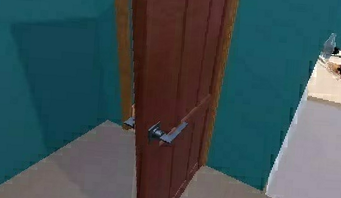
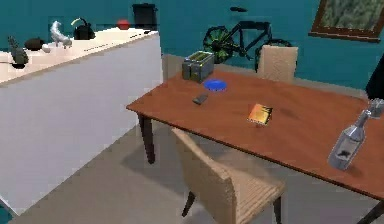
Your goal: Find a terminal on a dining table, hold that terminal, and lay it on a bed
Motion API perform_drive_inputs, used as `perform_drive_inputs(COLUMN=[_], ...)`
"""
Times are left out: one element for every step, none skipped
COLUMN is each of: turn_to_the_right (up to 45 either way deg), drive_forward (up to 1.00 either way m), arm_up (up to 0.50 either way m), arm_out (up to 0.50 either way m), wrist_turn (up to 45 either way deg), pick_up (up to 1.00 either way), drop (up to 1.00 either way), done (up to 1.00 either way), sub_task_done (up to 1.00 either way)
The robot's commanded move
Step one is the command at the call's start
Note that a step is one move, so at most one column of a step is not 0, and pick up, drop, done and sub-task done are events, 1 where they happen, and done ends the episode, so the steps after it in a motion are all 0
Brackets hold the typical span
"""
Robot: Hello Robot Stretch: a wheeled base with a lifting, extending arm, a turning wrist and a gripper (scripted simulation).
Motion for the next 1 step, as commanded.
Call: perform_drive_inputs(turn_to_the_right=[3.0], drive_forward=[0.00], arm_up=[0.00], arm_out=[0.00], wrist_turn=[0.0], pick_up=[0.00], drop=[0.00], done=[0.00], sub_task_done=[0.00])
